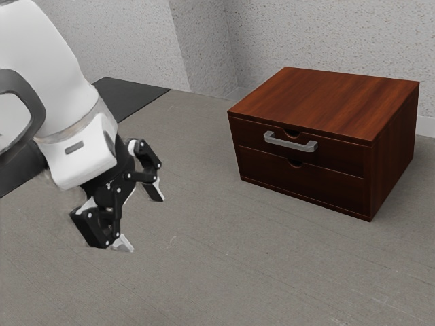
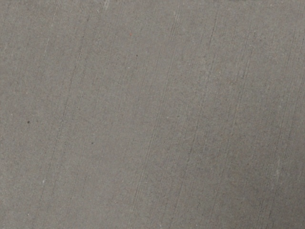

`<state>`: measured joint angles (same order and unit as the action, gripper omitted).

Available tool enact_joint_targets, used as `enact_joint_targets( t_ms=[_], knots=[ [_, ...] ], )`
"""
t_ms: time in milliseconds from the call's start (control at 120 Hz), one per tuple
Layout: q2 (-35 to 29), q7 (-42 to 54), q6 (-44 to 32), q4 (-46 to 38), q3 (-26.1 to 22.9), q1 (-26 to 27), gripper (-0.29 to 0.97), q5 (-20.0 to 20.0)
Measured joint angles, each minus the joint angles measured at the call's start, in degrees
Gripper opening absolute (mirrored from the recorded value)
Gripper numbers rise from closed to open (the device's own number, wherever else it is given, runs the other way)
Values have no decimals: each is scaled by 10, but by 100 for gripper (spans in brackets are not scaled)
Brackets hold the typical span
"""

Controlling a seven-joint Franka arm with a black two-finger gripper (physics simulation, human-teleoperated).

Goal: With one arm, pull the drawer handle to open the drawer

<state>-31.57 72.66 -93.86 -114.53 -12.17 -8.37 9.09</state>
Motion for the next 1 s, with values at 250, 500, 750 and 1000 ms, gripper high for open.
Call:
enact_joint_targets(
  t_ms=[250, 500, 750, 1000],
  knots=[
    [145, 63, -149, 42, -100, -22, 68, 14],
    [261, 84, -262, 113, -101, -25, 68, 11],
    [319, 99, -311, 156, -97, -38, 68, -5],
    [395, 106, -325, 213, -73, -47, 68, -26]
  ],
)
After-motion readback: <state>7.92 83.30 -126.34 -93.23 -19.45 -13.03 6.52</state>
